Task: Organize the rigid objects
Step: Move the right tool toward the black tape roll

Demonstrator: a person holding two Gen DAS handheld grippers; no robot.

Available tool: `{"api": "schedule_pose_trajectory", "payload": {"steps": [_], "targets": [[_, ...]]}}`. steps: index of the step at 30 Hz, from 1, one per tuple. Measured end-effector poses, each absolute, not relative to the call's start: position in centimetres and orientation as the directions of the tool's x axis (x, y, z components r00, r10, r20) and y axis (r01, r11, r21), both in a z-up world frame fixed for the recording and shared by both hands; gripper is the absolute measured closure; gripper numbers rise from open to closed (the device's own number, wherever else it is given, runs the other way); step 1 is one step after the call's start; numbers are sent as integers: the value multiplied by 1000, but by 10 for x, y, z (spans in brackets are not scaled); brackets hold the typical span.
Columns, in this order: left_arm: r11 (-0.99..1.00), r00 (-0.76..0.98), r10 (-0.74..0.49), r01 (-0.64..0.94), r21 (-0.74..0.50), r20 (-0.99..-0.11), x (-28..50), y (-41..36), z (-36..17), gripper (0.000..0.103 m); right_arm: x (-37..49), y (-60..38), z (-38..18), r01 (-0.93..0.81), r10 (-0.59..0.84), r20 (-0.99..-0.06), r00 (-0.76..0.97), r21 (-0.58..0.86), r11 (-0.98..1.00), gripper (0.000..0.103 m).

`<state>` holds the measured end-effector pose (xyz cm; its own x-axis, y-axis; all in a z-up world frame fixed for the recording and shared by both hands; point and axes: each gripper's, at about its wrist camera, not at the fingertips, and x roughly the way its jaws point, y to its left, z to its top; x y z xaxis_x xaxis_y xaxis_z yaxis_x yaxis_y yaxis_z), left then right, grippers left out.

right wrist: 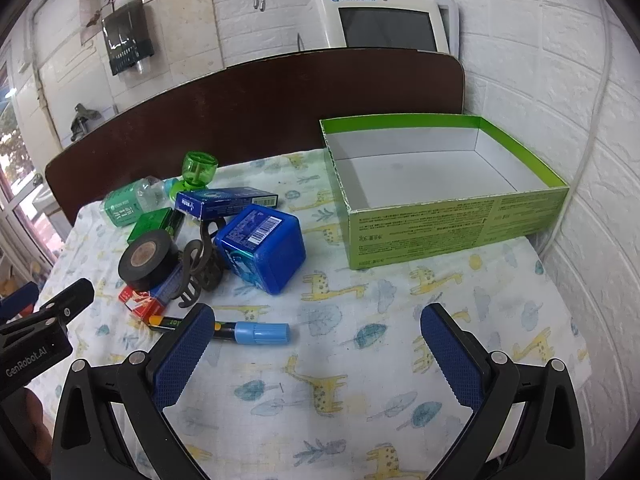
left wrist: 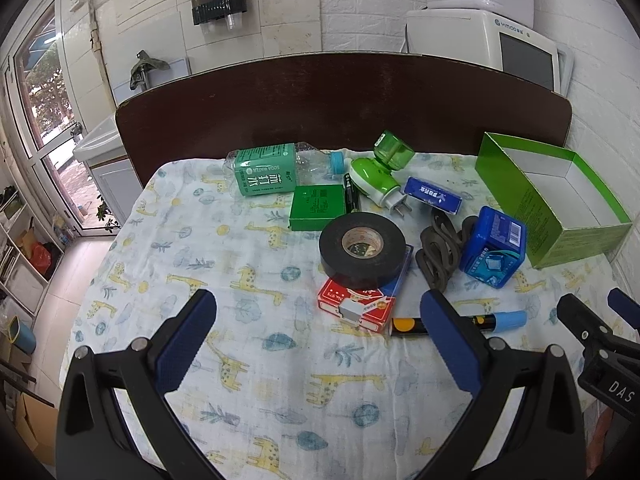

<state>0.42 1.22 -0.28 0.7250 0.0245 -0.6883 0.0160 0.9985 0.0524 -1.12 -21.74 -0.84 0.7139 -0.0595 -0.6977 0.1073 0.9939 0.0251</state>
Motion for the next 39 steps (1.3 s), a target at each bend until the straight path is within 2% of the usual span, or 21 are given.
{"api": "schedule_pose_trajectory", "payload": {"steps": [15, 20, 25, 36, 39], "targets": [[996, 688, 4, 58, 61, -726, 7, 14, -4, 3, -12, -217, -7, 86, -29, -680, 732, 51, 995, 1], [994, 685, 24, 60, 89, -728, 8, 15, -5, 5, -12, -217, -7, 70, -1, -683, 730, 73, 995, 11], [996, 684, 3, 60, 60, -729, 11, 19, -5, 16, -10, -213, -10, 46, 29, -693, 720, 90, 995, 27], [996, 681, -16, 73, 46, -732, 14, 20, -7, 22, -9, -206, -8, 32, 32, -690, 723, 79, 996, 29], [996, 678, -22, 80, 44, -734, 16, 20, -7, 27, -8, -204, -7, 27, 31, -689, 724, 73, 997, 30]]}}
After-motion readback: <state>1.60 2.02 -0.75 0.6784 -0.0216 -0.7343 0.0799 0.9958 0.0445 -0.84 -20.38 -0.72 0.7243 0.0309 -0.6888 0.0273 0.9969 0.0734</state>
